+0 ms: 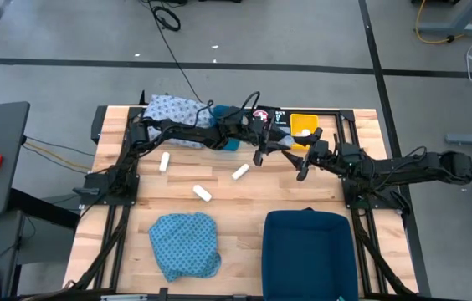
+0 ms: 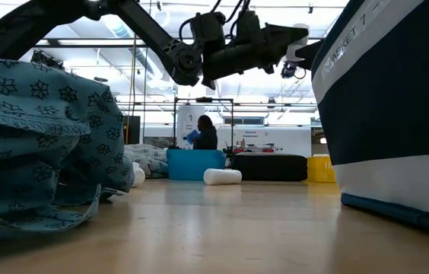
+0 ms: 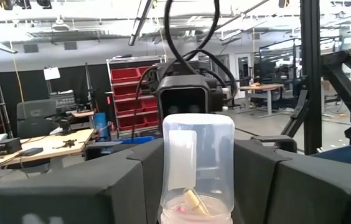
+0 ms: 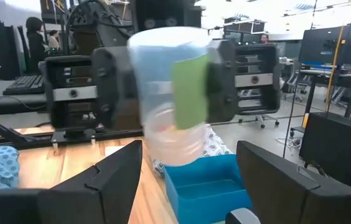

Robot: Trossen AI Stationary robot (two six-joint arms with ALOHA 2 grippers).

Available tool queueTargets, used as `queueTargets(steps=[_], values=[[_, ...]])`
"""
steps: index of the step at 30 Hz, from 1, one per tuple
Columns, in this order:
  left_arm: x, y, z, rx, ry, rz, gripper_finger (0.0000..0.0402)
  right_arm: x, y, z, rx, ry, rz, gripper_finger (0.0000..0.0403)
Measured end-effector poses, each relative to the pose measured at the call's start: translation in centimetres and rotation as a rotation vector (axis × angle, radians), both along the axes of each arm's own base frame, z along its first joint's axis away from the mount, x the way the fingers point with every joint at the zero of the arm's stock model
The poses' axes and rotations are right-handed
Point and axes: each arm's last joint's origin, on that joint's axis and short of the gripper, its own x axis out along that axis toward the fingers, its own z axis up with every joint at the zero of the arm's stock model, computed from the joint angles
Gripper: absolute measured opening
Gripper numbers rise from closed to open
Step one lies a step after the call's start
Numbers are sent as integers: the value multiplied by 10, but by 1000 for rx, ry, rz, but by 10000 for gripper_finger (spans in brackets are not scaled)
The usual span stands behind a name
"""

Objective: Pick & place medical supplies in basket/bin
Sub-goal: Put the transparent pill bottle into the yellow basket

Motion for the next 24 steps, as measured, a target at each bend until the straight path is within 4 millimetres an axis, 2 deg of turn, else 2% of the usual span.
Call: queueTargets(steps=[6, 18, 24], values=[[4, -9, -3, 14, -11, -4, 146, 0, 0, 1, -10, -8, 5, 270], [8, -8, -13, -22, -8, -20, 146, 0, 1, 2, -13, -19, 22, 268], [8, -7, -13, -30, -19, -19, 146, 0, 1, 2, -14, -15, 25, 223]])
